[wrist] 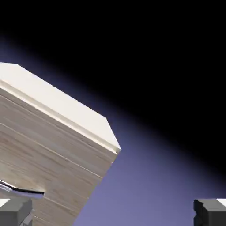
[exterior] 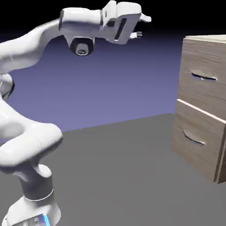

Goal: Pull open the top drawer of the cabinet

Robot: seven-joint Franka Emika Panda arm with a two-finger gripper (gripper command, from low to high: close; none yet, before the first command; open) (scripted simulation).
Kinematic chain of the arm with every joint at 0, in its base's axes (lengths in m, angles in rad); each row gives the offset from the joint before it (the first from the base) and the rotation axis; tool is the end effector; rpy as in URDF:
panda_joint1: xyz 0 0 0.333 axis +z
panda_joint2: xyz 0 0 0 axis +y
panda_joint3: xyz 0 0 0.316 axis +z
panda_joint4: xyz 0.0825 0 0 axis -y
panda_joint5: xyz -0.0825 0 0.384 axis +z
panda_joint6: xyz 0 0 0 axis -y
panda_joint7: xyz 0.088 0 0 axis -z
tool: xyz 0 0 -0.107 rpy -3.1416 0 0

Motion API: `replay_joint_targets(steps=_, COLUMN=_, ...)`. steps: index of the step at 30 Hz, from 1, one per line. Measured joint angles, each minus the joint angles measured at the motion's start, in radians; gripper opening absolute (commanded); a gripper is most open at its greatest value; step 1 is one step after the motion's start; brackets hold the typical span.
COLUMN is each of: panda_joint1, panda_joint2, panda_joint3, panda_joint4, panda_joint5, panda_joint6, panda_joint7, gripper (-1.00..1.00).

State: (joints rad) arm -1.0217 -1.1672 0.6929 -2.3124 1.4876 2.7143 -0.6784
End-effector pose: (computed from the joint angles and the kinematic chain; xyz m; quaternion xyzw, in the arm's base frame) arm 0.3341 0.0405 0.7348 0.7103 -0.1149 0.6938 0.0278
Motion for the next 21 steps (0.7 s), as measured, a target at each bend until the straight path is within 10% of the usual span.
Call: replay_joint_targets(steps=21, panda_joint1=-0.635, panda_joint2=-0.367, panda_joint3=0.425, panda_joint4=0.305, panda_joint5=0.913, panda_joint6=-0.198, panda_joint7=-0.871, gripper=0.00)
